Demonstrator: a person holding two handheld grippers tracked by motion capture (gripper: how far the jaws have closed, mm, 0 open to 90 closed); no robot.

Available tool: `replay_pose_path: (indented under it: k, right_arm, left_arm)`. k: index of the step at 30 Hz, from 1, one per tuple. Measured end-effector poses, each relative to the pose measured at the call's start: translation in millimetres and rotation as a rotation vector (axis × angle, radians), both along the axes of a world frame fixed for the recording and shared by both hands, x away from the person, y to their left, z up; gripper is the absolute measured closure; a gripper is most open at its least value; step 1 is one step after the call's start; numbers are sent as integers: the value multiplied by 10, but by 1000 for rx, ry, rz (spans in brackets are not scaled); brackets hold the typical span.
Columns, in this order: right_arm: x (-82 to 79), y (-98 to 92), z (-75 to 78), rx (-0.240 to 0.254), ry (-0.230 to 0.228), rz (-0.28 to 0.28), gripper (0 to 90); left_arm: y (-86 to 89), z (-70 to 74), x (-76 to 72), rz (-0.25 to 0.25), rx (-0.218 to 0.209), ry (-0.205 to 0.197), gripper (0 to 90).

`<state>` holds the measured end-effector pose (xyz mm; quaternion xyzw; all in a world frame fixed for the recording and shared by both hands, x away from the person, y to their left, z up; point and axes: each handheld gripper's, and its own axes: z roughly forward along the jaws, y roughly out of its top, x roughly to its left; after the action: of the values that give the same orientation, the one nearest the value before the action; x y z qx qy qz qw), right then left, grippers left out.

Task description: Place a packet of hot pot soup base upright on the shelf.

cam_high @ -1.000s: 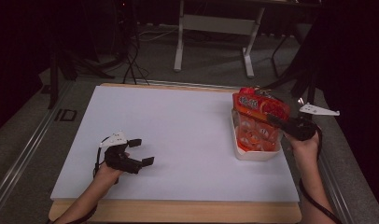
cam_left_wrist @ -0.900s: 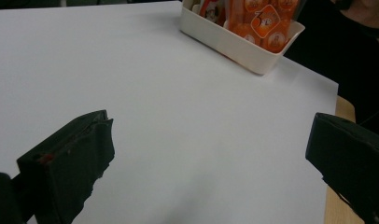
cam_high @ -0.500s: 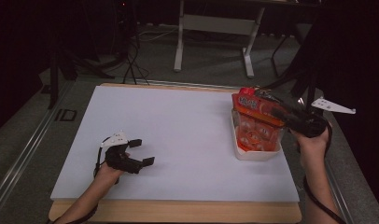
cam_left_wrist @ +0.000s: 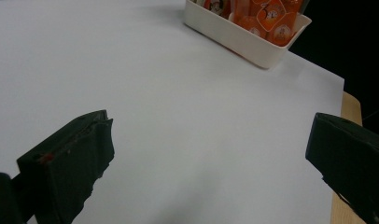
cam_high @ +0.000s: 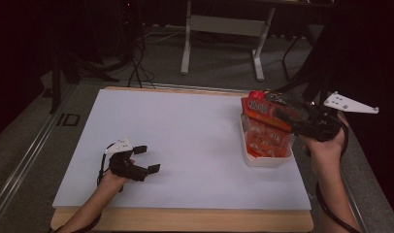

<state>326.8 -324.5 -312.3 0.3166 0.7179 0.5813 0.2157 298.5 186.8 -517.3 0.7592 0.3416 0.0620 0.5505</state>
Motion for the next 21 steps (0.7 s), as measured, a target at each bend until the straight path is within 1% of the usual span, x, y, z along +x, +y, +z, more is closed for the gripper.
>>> replay_pose_path:
  k: [1, 2, 5, 7, 8, 9, 10, 11, 12, 13, 14, 15, 16, 17, 18, 19, 20, 21]
  right_arm:
    - [-9, 39, -8, -2, 2, 7, 257]
    - [-9, 39, -8, -2, 2, 7, 257]
    - [-22, 149, -68, 13, 17, 49, 222]
    - [-16, 223, -132, 14, 30, 79, 180]
    - [-14, 259, -167, 11, 39, 92, 179]
    - [-8, 295, -205, 2, 46, 106, 170]
    - [5, 364, -288, -7, 72, 124, 139]
    - [5, 364, -288, -7, 72, 124, 139]
    - [14, 422, -381, -16, 80, 136, 140]
    - [14, 422, -381, -16, 80, 136, 140]
    - [20, 480, -481, -36, 80, 135, 140]
    - [20, 480, -481, -36, 80, 135, 140]
    - [28, 538, -580, -47, 97, 151, 140]
    - [31, 565, -630, -41, 106, 153, 140]
    - [31, 565, -630, -41, 106, 153, 140]
    - [37, 620, -721, -52, 123, 169, 140]
    - [37, 620, -721, -52, 123, 169, 140]
    - [34, 646, -762, -59, 123, 169, 140]
  left_arm:
    - [0, 2, -2, 2, 1, -1, 4]
    - [0, 2, -2, 2, 1, -1, 4]
    - [-2, 3, -8, 1, 1, -2, 4]
    - [0, 1, -9, -1, 2, -1, 4]
    - [0, 0, -12, -2, 0, 0, 4]
    - [2, 1, -14, -2, -3, 0, 4]
    - [3, 3, -15, -2, -4, 1, 4]
    - [5, 5, -16, -2, -5, -1, 4]
    - [7, 7, -17, -1, -7, -2, 4]
    - [7, 9, -16, -1, -7, -3, 4]
    - [6, 10, -16, -1, -6, -3, 4]
    - [3, 9, -17, -2, -7, -4, 4]
    - [-3, 8, -19, -4, -5, -2, 4]
    - [-3, 8, -19, -4, -5, -2, 4]
    - [-5, 8, -21, -5, -5, -3, 4]
    - [-6, 8, -21, -6, -5, -4, 4]
    - [-7, 8, -22, -6, -3, -4, 4]
    - [-7, 8, -23, -6, -3, -5, 4]
